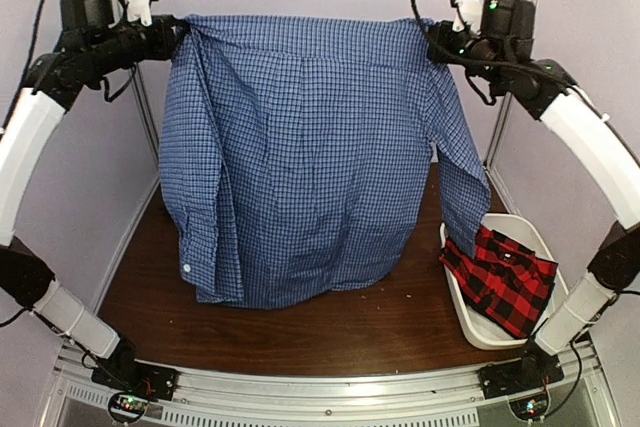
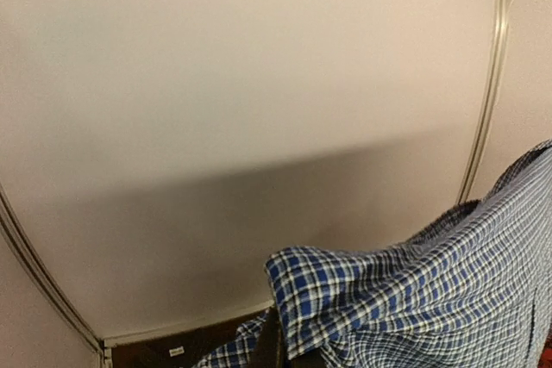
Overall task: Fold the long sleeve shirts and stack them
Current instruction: Place the crumpled shirt at the center of the board.
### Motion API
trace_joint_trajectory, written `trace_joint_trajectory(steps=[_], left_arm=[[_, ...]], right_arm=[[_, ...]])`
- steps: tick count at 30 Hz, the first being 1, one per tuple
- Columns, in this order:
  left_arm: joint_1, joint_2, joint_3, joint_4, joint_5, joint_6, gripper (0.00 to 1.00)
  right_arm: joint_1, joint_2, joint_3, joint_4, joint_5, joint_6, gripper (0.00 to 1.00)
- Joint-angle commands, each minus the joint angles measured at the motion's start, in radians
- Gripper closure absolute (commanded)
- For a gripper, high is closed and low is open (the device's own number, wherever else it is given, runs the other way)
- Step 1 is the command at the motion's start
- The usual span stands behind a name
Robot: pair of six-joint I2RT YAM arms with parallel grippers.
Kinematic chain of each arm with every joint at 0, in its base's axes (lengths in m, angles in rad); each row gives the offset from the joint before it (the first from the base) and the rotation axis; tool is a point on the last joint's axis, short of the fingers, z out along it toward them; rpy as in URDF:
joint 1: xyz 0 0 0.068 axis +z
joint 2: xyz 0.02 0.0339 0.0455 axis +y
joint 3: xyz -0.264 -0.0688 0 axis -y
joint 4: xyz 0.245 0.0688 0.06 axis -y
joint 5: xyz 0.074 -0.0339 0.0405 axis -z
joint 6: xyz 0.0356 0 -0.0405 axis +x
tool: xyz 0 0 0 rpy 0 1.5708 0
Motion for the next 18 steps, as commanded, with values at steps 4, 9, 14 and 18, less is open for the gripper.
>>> trace_joint_trajectory(steps=[4,9,14,18], left_arm=[[0.186,0.320,-0.265,-0.006,0.054,-0.133,0.47],[0.191,0.320,-0.430,0.080,0.086,-0.183,0.22],[0.189,0.262,-0.573,0.140,0.212,-0.236,0.21],[0.161,0.204,-0.725,0.199,0.309,-0.285,0.21]], right_arm=[[-0.203,0.333,-0.130,-0.086,-0.275,0.148,0.57],[-0.187,0.370,-0.252,-0.066,-0.318,0.188,0.22],[-0.147,0.319,-0.376,-0.027,-0.310,0.220,0.20],[-0.087,0.290,-0.471,0.010,-0.324,0.249,0.20]])
